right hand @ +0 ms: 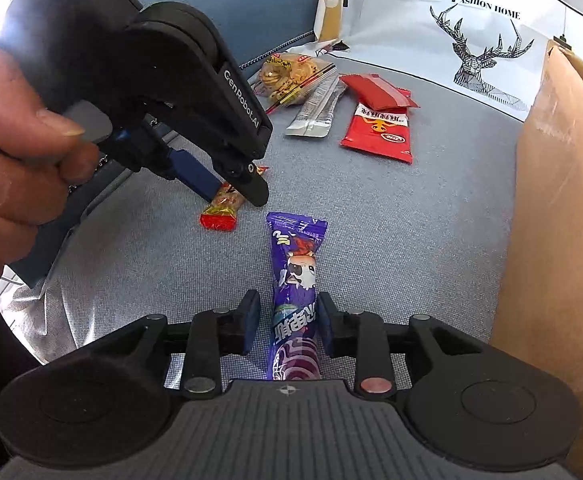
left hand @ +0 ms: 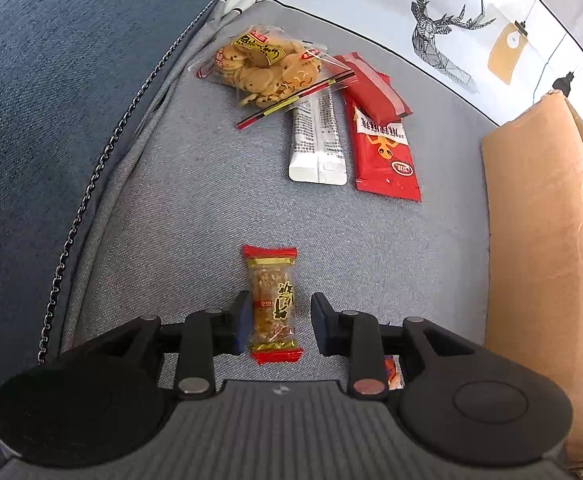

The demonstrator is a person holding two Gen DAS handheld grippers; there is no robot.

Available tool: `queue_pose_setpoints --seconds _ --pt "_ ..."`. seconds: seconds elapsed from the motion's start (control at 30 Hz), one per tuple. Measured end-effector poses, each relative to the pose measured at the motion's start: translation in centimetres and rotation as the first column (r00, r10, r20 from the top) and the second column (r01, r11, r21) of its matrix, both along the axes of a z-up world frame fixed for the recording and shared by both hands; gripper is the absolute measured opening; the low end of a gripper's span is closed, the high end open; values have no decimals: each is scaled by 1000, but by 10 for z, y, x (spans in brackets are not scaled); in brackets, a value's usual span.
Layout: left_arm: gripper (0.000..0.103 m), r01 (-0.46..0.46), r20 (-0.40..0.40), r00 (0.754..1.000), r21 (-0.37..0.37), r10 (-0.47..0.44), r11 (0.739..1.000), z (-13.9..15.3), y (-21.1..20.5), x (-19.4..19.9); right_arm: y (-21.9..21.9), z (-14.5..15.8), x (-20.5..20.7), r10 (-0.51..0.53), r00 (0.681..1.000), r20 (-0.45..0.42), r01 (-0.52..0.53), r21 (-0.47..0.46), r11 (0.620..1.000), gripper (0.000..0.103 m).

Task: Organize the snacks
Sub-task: 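Lift both held candies and carry them over the cardboard box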

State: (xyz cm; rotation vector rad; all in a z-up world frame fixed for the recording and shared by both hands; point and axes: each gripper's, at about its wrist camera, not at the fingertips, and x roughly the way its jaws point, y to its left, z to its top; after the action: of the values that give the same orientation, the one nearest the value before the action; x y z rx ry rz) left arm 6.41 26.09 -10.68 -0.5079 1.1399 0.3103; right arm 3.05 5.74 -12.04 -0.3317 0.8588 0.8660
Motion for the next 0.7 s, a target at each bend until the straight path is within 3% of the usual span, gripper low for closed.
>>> queue_pose_setpoints --seconds 0.1,0.2,0.33,0.7 --pt "34 8 -1 1000 9 -8 1000 0 -1 0 0 0 -2 2 1000 21 -2 -10 1000 22" --pt "24 6 -5 1000 19 -6 1000 1 -1 0 -2 2 -2 -3 1000 17 3 0 1000 21" --pt "22 -5 13 1000 8 5 1000 3 1 -1 -6 6 -2 -11 1000 30 10 21 1000 19" --pt "19 -18 167 986 -15 20 1000 30 -8 -11 -23 30 -13 -39 995 97 27 122 992 17"
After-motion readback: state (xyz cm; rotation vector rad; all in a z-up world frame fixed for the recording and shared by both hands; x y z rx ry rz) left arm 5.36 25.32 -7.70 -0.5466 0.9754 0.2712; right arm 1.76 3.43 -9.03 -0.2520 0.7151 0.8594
